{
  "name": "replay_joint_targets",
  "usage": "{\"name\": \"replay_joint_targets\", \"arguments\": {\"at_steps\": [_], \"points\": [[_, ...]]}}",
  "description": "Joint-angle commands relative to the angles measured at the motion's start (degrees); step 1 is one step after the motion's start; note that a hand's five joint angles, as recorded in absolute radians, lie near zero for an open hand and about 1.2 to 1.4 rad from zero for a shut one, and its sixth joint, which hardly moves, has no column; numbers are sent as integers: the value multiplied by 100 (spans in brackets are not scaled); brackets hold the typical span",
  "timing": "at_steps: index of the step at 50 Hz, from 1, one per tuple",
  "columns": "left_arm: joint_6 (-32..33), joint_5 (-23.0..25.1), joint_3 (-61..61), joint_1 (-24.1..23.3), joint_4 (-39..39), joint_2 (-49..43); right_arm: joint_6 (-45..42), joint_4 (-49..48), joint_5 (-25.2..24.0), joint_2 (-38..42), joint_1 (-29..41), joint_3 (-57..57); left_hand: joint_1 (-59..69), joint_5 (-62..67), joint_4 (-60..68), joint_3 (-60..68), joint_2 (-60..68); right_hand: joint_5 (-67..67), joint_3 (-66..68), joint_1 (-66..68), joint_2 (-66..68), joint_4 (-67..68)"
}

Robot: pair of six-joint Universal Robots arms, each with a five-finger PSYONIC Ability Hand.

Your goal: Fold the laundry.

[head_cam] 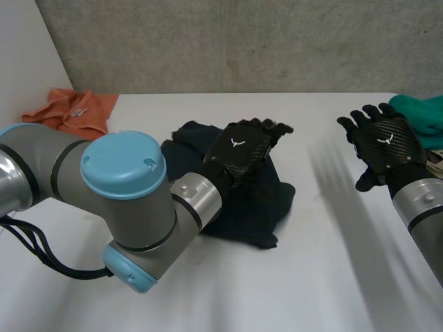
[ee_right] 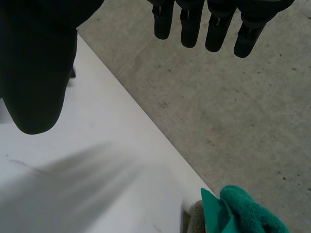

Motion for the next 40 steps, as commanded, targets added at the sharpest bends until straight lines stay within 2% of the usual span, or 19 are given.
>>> {"name": "replay_joint_targets", "arguments": {"at_steps": [1,4,6,9,12,17,20,21,25,29,31,32,34,35,36,38,40], "points": [[97,-516,-185,147,-260,519,5,17,-27,0,1,-115,-200,-776,-723,-734,-685,-254,-253,-366,-243,-258],[387,-605,-404,621,-383,940,84,261,-27,0,1,-255,-149,-725,-673,-684,-635,-254,-253,-366,-243,-258],[650,-587,-597,1113,-393,1274,145,552,-18,-9,27,-387,-132,-709,-656,-667,-618,-254,-253,-366,-243,-258],[1053,-596,-799,1509,-375,1468,417,1456,-18,9,106,-790,-65,-641,-589,-600,-551,-254,-253,-366,-243,-258],[1415,-561,-870,1554,-366,1443,1100,2456,-53,105,159,-1325,-48,-624,-572,-583,-534,-254,-253,-366,-243,-258],[2310,-508,-757,1633,-357,909,2324,3409,-176,711,177,-1968,-48,-624,-572,-583,-534,-254,-253,-366,-243,-258],[2733,-386,-573,1642,-349,495,2903,3515,-246,1193,325,-2293,-32,-608,-555,-566,-517,-254,-253,-366,-243,-258],[3074,-237,-380,1651,-383,171,3001,3515,-264,1300,396,-2347,-48,-624,-572,-583,-534,-254,-253,-366,-243,-258],[3576,18,-177,1686,-454,-314,3204,3498,-282,1852,869,-2627,-48,-624,-572,-583,-534,-254,-253,-366,-243,-258],[3876,72,-124,1695,-471,-622,3222,3463,-247,2363,1187,-2892,152,-424,-371,-382,-333,-254,-253,-366,-243,-258],[3912,63,-115,1703,-463,-693,3231,3384,-229,2635,1310,-3049,906,330,382,371,420,-169,-168,-281,-158,-173],[3903,54,-115,1704,-445,-728,3231,3340,-220,2707,1328,-3094,2343,1767,1819,1808,1857,522,522,410,532,518],[3894,37,-106,1677,-436,-728,3266,3252,-220,2812,1337,-3156,4081,3505,3557,3546,3595,1934,1935,1822,1945,1930],[3894,28,-106,1642,-436,-728,3266,3173,-212,2848,1345,-3173,5006,4430,4482,4471,4520,3607,3607,3495,3617,3603],[3886,19,-141,1616,-428,-711,3249,3138,-211,2839,1354,-3182,6597,6021,6073,6062,6111,4556,4557,4444,4567,4552],[3859,11,-185,1554,-428,-667,3222,3067,-185,2795,1354,-3182,6762,6186,6238,6227,6276,6640,6641,6528,6651,6637],[3711,-33,-246,1423,-480,-397,3213,2927,-28,2655,1284,-3173,6762,6186,6238,6227,6276,6746,6747,6634,6757,6742]]}}
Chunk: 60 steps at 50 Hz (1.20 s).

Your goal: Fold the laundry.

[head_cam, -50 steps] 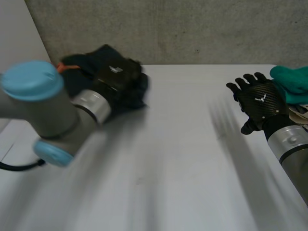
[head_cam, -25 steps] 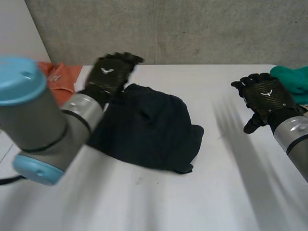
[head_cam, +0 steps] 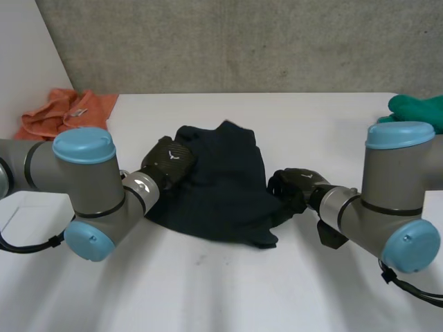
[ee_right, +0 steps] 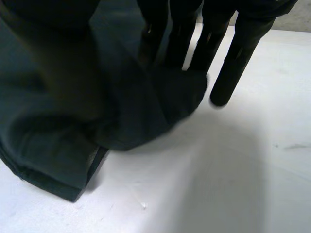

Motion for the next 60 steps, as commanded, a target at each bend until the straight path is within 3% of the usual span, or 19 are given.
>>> {"name": "replay_joint_targets", "arguments": {"at_steps": [1,5,10,17,22,28,33,34,35,36,37,41,47,52,56,60], "points": [[-330,-129,-176,-299,-41,512,-69,-406,266,-198,-77,-30,1876,2182,2101,2145,2082,3236,3039,3175,2933,3147],[-980,-384,-475,-528,-58,1435,-314,-635,565,-1119,-121,5,1876,2182,2101,2145,2082,3236,3039,3175,2933,3147],[-1692,-639,-616,-783,-181,2586,-1690,-644,618,-2358,-480,-12,1876,2182,2101,2145,2082,3236,3039,3175,2933,3147],[-2387,-719,-607,-959,-471,3309,-2345,-653,689,-2862,-499,-249,1876,2182,2101,2145,2082,3236,3039,3175,2933,3147],[-2396,-973,-432,-959,-463,2756,-2389,-688,715,-2154,-376,-477,1876,2182,2101,2145,2082,3236,3039,3175,2933,3147],[-2273,-1615,455,-950,-471,1219,-2661,-837,934,-1132,-7,-1110,1876,2182,2101,2145,2082,3236,3039,3175,2933,3147],[-2036,-1712,1229,-924,-445,260,-3065,-2029,1189,176,81,-1576,1876,2182,2101,2145,2082,3236,3039,3175,2933,3147],[-2027,-1712,1352,-924,-436,137,-3127,-2207,1233,345,90,-1638,1479,1784,1703,1748,1685,3236,3039,3175,2933,3147],[-2001,-1703,1518,-933,-436,-21,-3180,-2383,1277,477,99,-1656,-2205,-1900,-1981,-1937,-1999,1826,1629,1765,1524,1738],[-1983,-1712,1572,-941,-436,-66,-3250,-2593,1347,591,116,-1656,-3924,-3619,-3700,-3655,-3718,-1252,-1449,-1313,-1555,-1341],[-2000,-1712,1599,-933,-419,-66,-3381,-2909,1469,706,160,-1612,-4841,-4535,-4616,-4572,-4635,-3764,-3961,-3825,-4067,-3853],[-2018,-1764,1459,-959,-410,178,-3479,-3175,1908,375,274,-1367,-5124,-4818,-4899,-4855,-4918,-3764,-3961,-3825,-4067,-3853],[-1974,-1870,159,-880,-383,1453,-3418,-2764,1884,-786,248,-365,-5069,-4763,-4844,-4800,-4863,-3764,-3961,-3825,-4067,-3853],[-2009,-1940,-1000,-713,-357,2261,-3251,-1195,1446,-1524,248,434,-4884,-4578,-4660,-4615,-4678,-3559,-3756,-3620,-3861,-3648],[-1983,-1861,-1792,-423,-296,2588,-2778,-130,1121,-1578,249,900,-4598,-4292,-4373,-4329,-4392,-2716,-2913,-2778,-3019,-2805],[-1965,-1765,-2241,-125,-103,2535,-2223,-55,733,-1578,222,1402,-4262,-3956,-4038,-3993,-4056,-2192,-2388,-2253,-2494,-2280]]}}
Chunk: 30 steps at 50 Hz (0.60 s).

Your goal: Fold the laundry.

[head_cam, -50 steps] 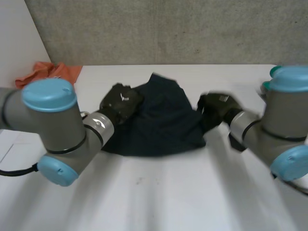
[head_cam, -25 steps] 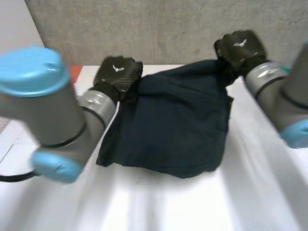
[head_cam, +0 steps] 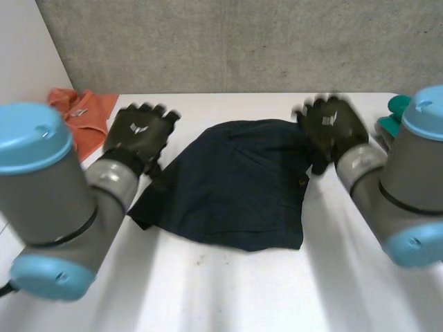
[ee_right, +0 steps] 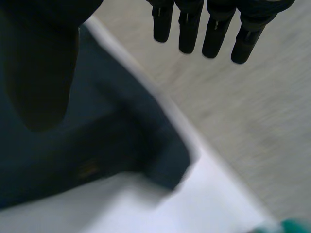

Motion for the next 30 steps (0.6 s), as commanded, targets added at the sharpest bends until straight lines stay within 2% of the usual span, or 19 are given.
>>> {"name": "replay_joint_targets", "arguments": {"at_steps": [1,6,11,15,18,22,27,30], "points": [[30,211,-968,581,281,-20,914,816,-717,-35,-28,928,748,563,684,642,666,910,926,990,956,945],[65,466,-969,986,343,-635,1187,26,-1025,9,-1,1385,765,580,701,659,683,910,926,991,956,945],[109,782,-837,1232,501,-988,1126,-677,-990,579,104,1413,815,630,751,709,733,910,926,991,956,945],[109,993,-784,1276,563,-1102,1091,-818,-963,817,148,1325,832,647,768,726,750,1010,1026,1090,1056,1045],[109,1152,-793,1294,580,-1129,1099,-889,-955,949,131,1245,899,714,835,793,817,2032,2049,2113,2078,2067],[118,1240,-810,1285,572,-1155,1099,-1039,-902,1116,131,1166,1252,1067,1188,1146,1170,6309,6325,6389,6354,6343],[118,1231,-802,1276,589,-1269,1099,-1170,-542,836,60,1298,2512,2327,2449,2406,2430,6321,6337,6401,6366,6355],[109,1249,-775,1276,624,-1331,1082,-1144,-480,302,51,1446,4561,4376,4497,4455,4479,6321,6337,6401,6366,6355]]}}
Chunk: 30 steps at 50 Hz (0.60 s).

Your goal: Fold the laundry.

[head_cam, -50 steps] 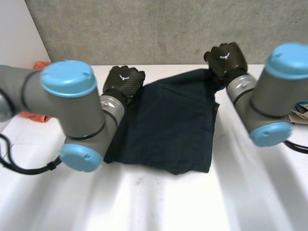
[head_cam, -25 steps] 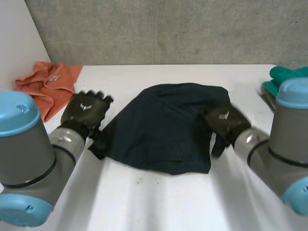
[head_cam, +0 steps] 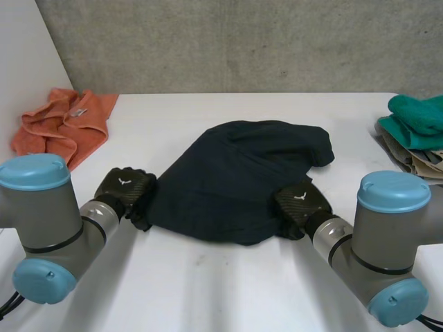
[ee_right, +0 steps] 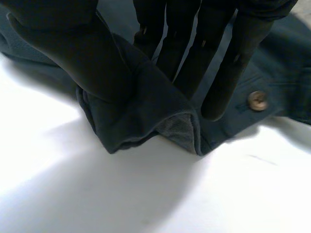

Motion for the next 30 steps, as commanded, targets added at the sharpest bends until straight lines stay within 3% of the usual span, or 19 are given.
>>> {"name": "replay_joint_targets", "arguments": {"at_steps": [1,3,9,16,21,27,30], "points": [[-7,-19,30,-16,57,-134,-26,-33,278,-864,-42,271,3013,3151,3154,3167,3118,1376,1180,1716,1311,1158],[-7,-37,57,-16,162,-170,-88,-25,269,-1101,-42,350,4843,4981,4985,4998,4948,1376,1180,1716,1311,1158],[-7,-204,66,-148,233,84,-921,186,331,-2007,-121,412,4849,4987,4991,5003,4954,1376,1180,1716,1311,1158],[-51,-432,-137,-596,198,2201,-2037,703,365,-3052,-368,-25,4849,4987,4991,5003,4954,1376,1180,1716,1311,1158],[-60,-625,-32,-745,84,3606,-2241,1565,375,-3396,-394,-817,4849,4987,4991,5003,4954,1376,1180,1716,1311,1158],[-7,-661,302,-974,-584,3654,-2303,2760,252,-3335,-490,-1591,4849,4987,4991,5003,4954,1376,1180,1716,1311,1158],[45,-687,574,-1079,-909,3102,-2522,3174,243,-3116,-658,-1750,4849,4987,4991,5003,4954,1376,1180,1716,1311,1158]]}}
